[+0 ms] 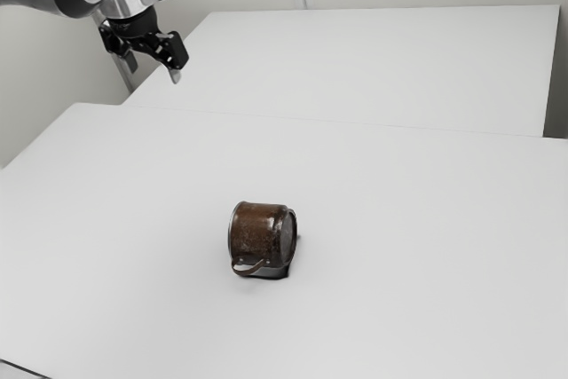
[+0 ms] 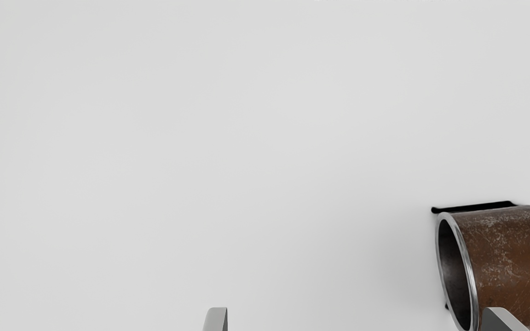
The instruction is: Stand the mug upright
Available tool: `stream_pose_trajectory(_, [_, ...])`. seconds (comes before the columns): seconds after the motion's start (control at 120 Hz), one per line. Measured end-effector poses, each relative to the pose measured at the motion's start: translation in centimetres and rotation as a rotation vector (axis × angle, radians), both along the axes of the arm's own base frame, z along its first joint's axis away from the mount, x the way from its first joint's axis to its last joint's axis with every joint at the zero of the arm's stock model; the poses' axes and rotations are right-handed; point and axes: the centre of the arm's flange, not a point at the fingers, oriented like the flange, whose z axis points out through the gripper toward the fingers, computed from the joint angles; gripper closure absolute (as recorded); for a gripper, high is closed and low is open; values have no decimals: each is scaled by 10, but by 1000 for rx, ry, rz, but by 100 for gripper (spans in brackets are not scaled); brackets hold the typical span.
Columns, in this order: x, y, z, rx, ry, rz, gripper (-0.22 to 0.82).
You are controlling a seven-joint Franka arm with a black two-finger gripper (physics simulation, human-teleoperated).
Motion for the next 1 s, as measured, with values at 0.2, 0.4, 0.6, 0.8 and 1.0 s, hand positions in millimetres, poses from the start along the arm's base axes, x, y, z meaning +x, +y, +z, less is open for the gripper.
stream_pose_trajectory(0.2, [-1, -3, -6, -7, 9, 11, 0])
stream_pose_trajectory(0.4, [-4, -11, -23, -94, 51, 23, 0])
stream_pose_trajectory(0.6, [-12, 5, -88, -342, 195, 131, 0])
stream_pose_trajectory(0.8, [-28, 42, -149, -565, 312, 295, 0])
stream_pose_trajectory(1.0, [-30, 40, -209, -732, 421, 368, 0])
